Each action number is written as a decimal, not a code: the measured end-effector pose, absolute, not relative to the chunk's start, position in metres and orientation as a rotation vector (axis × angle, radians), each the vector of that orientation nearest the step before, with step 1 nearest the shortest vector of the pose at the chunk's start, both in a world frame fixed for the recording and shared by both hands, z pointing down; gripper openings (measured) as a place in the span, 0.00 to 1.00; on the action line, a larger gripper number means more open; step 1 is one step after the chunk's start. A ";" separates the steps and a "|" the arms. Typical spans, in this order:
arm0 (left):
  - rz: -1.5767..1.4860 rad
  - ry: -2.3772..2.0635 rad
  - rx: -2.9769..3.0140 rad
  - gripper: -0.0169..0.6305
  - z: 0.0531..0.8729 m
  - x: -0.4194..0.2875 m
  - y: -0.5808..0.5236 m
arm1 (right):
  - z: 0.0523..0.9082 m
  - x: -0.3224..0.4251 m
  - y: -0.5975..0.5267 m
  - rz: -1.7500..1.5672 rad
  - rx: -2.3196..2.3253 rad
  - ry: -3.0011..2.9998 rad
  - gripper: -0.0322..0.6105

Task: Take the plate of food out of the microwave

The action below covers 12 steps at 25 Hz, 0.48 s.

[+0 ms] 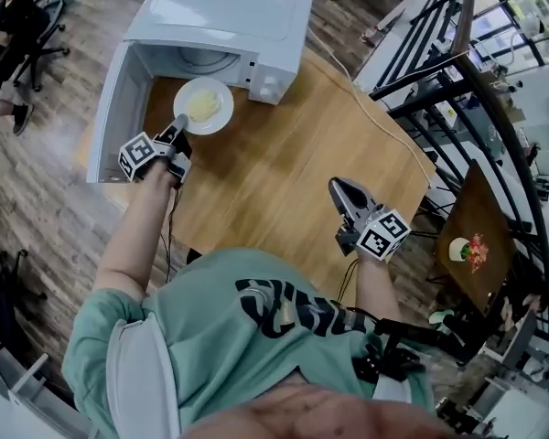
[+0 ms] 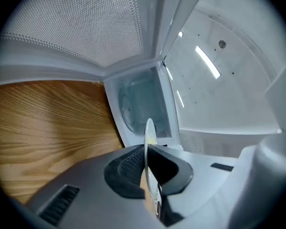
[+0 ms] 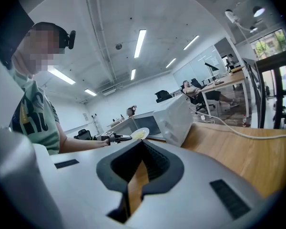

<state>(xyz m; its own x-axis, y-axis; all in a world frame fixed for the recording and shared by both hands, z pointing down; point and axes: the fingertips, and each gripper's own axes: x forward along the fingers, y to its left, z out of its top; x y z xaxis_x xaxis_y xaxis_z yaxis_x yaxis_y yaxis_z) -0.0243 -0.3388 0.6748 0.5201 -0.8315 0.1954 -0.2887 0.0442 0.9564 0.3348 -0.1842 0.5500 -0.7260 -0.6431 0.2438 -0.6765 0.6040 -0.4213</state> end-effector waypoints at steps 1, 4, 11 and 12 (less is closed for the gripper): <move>-0.540 -0.999 1.528 0.05 0.672 -0.022 -0.334 | 0.548 0.336 -0.181 0.764 1.141 -2.753 0.06; -0.519 -0.977 1.546 0.05 0.663 -0.012 -0.317 | 0.542 0.342 -0.170 0.757 1.162 -2.752 0.06; -0.448 -0.895 1.577 0.05 0.649 0.021 -0.276 | 0.526 0.363 -0.140 0.724 1.247 -2.743 0.06; -0.428 -0.886 1.586 0.05 0.648 0.027 -0.271 | 0.525 0.366 -0.136 0.725 1.263 -2.740 0.06</move>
<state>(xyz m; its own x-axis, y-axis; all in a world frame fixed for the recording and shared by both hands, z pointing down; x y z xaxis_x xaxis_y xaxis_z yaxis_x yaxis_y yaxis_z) 0.0266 -0.2712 0.6483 0.6413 -0.7401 0.2025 -0.3016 -0.0005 0.9534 0.3662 -0.1364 0.5249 -0.6683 -0.7094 0.2240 -0.7273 0.5599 -0.3970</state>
